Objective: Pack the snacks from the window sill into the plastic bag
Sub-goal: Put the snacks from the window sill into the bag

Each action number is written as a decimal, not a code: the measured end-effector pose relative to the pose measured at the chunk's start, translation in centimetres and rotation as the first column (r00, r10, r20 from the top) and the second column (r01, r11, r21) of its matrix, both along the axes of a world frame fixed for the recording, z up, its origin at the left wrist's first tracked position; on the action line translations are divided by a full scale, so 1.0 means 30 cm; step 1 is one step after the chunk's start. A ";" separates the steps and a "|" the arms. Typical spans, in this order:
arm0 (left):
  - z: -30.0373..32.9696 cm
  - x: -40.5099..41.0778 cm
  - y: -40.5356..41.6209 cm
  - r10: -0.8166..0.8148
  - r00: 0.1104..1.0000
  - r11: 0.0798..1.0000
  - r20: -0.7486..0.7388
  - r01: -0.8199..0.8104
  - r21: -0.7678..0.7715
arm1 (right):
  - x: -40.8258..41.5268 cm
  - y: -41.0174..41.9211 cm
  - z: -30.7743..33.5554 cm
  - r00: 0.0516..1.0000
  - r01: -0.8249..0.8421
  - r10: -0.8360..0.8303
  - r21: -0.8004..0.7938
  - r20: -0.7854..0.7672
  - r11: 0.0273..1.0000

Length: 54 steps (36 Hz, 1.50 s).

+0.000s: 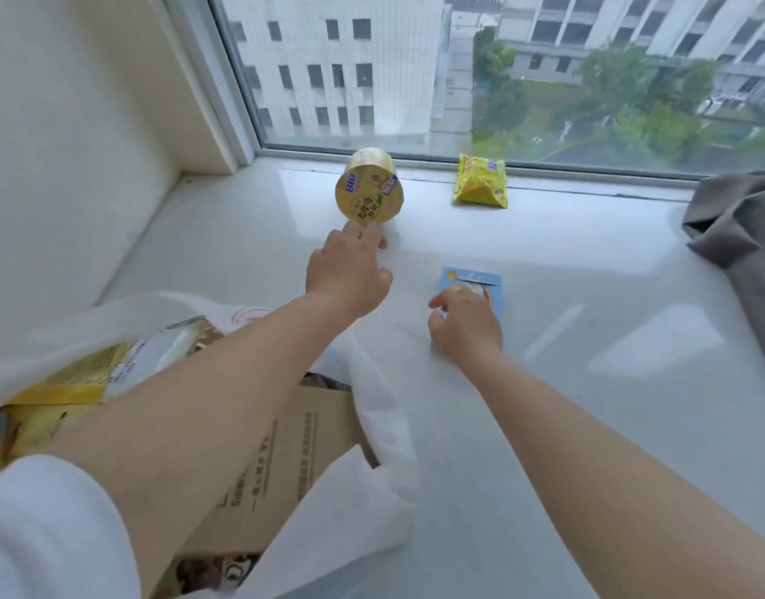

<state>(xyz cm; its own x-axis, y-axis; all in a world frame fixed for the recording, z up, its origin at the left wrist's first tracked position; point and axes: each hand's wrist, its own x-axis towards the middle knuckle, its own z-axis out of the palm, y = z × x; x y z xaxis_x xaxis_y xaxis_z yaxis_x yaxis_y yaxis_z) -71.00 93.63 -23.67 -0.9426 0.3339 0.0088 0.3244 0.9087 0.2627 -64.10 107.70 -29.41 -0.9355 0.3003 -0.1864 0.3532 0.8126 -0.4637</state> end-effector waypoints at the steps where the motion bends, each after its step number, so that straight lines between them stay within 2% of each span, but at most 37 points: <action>1: -0.032 -0.020 0.037 0.003 0.999 1.000 0.036 -0.003 -0.016 | -0.005 0.036 -0.038 0.998 0.030 -0.029 -0.012 0.058 0.999; 4: -0.135 -0.074 0.120 0.030 0.989 0.998 0.142 -0.022 -0.057 | -0.020 0.122 -0.142 0.969 0.115 -0.116 0.018 0.217 0.993; 9: -0.293 -0.161 0.187 0.078 0.965 0.988 0.250 -0.042 -0.146 | -0.086 0.207 -0.288 0.894 0.269 -0.267 0.047 0.359 0.962; 18: -0.458 -0.380 0.226 0.126 0.959 0.980 0.252 -0.082 -0.179 | -0.317 0.243 -0.461 0.835 0.382 -0.367 0.048 0.409 0.923; 22: -0.484 -0.484 0.249 0.110 0.981 0.989 0.160 -0.091 -0.119 | -0.408 0.253 -0.508 0.829 0.376 -0.380 0.094 0.411 0.922; 30: -0.503 -0.712 0.275 0.166 0.986 0.978 0.004 -0.164 -0.126 | -0.550 0.254 -0.560 0.912 0.252 -0.301 0.199 0.278 0.947; 38: -0.536 -0.897 0.280 0.191 0.977 0.972 -0.099 -0.202 -0.121 | -0.652 0.283 -0.607 0.944 0.224 -0.267 0.216 0.194 0.950; 44: -0.514 -0.986 0.256 0.205 0.942 0.977 -0.266 -0.214 -0.007 | -0.697 0.305 -0.614 0.950 0.231 -0.267 0.216 0.160 0.949; 47: -0.507 -0.981 0.246 0.152 0.932 0.986 -0.328 -0.164 -0.011 | -0.697 0.308 -0.619 0.951 0.236 -0.271 0.215 0.152 0.948; 51: -0.505 -0.937 0.228 0.089 0.934 0.995 -0.347 -0.096 -0.003 | -0.695 0.309 -0.619 0.951 0.236 -0.269 0.211 0.149 0.949; 54: -0.504 -0.884 0.213 0.088 0.952 0.995 -0.294 -0.098 -0.020 | -0.688 0.303 -0.602 0.946 0.229 -0.265 0.192 0.189 0.954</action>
<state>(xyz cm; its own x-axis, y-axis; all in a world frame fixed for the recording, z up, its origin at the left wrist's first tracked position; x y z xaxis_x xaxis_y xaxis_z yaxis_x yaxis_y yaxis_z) -97.53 100.03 -38.80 -0.9275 0.2498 0.2782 0.2958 0.9454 0.1373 -84.75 116.80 -47.47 -0.7727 0.5602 -0.2985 0.6272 0.7460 -0.2237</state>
